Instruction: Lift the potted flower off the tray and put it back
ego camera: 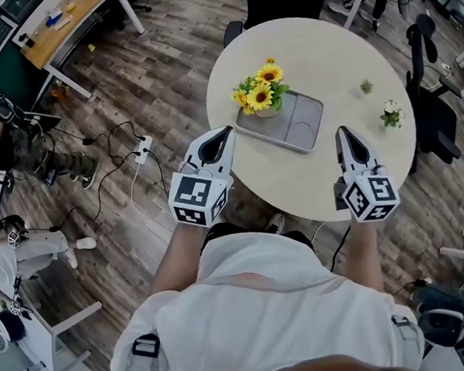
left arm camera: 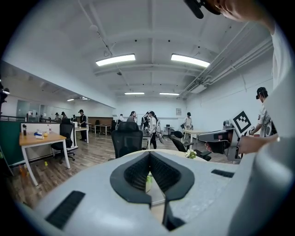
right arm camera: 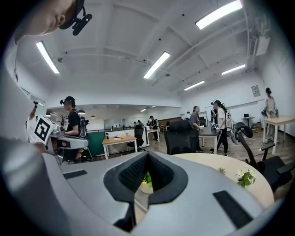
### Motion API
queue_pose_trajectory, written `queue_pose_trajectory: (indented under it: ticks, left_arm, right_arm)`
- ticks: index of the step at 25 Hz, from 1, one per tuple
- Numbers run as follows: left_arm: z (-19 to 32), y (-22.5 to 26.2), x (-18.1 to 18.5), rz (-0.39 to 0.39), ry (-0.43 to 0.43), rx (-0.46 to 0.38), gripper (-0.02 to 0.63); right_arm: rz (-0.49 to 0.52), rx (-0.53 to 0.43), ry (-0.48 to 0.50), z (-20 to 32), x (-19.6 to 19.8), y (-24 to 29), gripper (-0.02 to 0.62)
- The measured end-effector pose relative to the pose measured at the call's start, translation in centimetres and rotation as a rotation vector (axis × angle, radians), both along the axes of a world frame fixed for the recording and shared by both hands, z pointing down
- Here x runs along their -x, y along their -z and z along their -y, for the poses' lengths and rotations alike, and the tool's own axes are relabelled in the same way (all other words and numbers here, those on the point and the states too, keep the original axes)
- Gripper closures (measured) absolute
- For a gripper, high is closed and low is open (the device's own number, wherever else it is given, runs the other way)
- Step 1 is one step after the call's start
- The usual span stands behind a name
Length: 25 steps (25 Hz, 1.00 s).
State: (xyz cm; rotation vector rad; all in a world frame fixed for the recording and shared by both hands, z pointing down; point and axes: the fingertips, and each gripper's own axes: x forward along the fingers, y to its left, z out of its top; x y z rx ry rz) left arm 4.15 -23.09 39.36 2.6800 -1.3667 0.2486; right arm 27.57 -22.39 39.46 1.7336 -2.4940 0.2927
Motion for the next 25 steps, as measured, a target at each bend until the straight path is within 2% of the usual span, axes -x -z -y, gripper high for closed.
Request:
queue_pose_trajectory:
  ticks: [11,25]
  left_arm:
    - [3.1,1.9,1.3,-0.008,-0.055,-0.043,0.601]
    - [4.1,1.9,3.5,-0.020,-0.070,-0.034,0.601]
  right_arm:
    - [-0.025,-0.045,0.009,2.8,3.6,2.1,0.597]
    - [-0.024,-0.082,0.001,3.7,6.1,3.2,0.597]
